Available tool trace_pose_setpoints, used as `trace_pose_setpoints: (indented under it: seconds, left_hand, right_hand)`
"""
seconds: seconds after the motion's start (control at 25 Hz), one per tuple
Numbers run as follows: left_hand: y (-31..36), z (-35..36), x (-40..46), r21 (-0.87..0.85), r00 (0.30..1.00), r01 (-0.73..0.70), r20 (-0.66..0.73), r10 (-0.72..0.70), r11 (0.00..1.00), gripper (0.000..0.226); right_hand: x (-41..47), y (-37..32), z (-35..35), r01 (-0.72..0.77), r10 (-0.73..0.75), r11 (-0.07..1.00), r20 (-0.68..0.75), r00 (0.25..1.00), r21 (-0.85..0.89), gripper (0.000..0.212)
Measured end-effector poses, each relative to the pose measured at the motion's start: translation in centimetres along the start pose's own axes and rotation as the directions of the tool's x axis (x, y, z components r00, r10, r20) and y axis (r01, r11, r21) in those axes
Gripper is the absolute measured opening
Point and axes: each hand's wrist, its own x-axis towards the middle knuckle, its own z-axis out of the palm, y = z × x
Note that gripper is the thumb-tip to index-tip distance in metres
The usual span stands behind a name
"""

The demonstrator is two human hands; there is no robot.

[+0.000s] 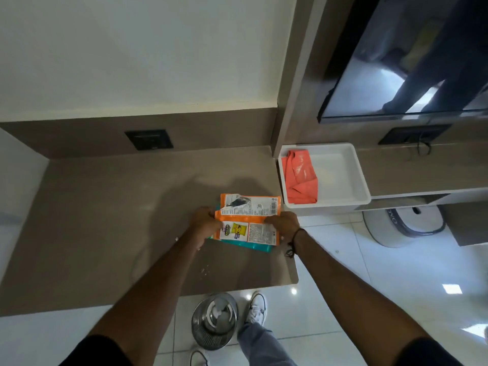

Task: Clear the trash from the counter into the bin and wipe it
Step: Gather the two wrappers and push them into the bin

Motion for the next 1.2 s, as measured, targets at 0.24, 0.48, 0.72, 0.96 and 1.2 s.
trace_pose_setpoints:
  seconds: [0.24,0.48,0.72,0.96,1.2]
  left_hand:
    - [-1.8,-3.3,-6.7,-0.257,0.917,-0.099,0.352,0.188,0.961,0.015]
    - [-12.6,-5.1,-12.9,-0.276,0.833,0.029,0.537,0.129,0.961,0.027]
    - [-25.0,-3.7,-14.4,-0.210,0.915,0.243,0.373,-0.152,0.947,0.021]
    - [-35.2,1.2,-12.8,-0.193,0.927,0.374,0.095,-0.362,0.907,0.014]
    - [-43.6,9.1,-5.4,0.029,0.966,0.248,0.060,-0.250,0.968,0.021]
  right_hand:
    - [-6.5,1.7,-3.3,0.040,-0.026,0.995,0.146,0.989,-0.091,0.036]
    - [-14.1,7.5,-0.9,0.062,0.031,0.958,0.318,0.948,-0.280,0.027]
    - [-15.9,15.4,7.5,0.021,0.025,0.970,0.186,0.982,-0.244,0.021]
    - [-10.2,26.4,14.6,-0.054,0.016,0.923,-0.104,0.995,-0.381,0.019]
    - [2.0,37.4,21.2,-0.124,0.063,0.854,-0.137,0.989,-0.505,0.026]
